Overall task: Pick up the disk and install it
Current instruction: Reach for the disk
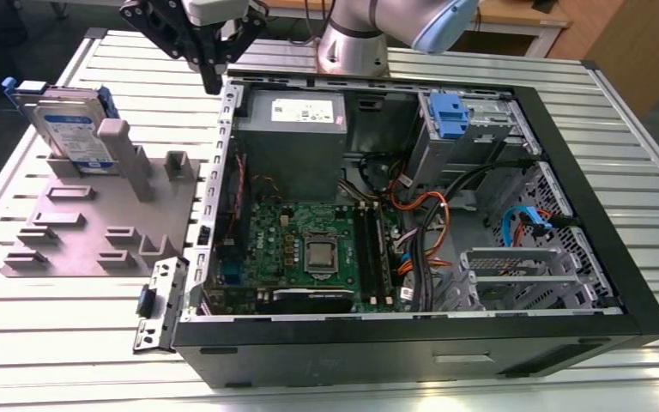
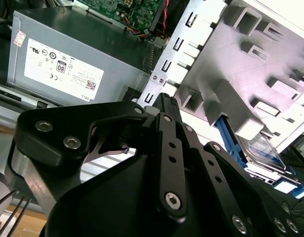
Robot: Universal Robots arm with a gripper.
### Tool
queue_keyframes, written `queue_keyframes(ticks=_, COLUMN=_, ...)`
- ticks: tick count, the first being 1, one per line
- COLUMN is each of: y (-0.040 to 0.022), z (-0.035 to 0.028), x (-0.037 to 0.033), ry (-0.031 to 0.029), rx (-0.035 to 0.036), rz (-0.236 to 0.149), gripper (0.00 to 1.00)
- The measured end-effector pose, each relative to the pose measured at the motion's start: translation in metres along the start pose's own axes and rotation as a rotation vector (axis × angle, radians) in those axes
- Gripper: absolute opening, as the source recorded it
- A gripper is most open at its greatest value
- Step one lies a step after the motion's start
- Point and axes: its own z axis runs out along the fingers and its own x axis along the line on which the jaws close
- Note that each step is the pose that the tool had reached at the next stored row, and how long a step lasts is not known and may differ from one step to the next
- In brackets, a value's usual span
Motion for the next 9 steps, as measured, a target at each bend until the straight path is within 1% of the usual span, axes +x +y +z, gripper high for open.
queue_keyframes(ticks=3, y=0.0000, z=0.0000, x=0.0005, ry=0.0000, rx=0.0000, rz=0.000, gripper=0.11)
queue_keyframes(ticks=9, y=-0.0003, z=-0.0001, x=0.0036, ry=0.0000, rx=-0.0001, rz=0.000, gripper=0.11)
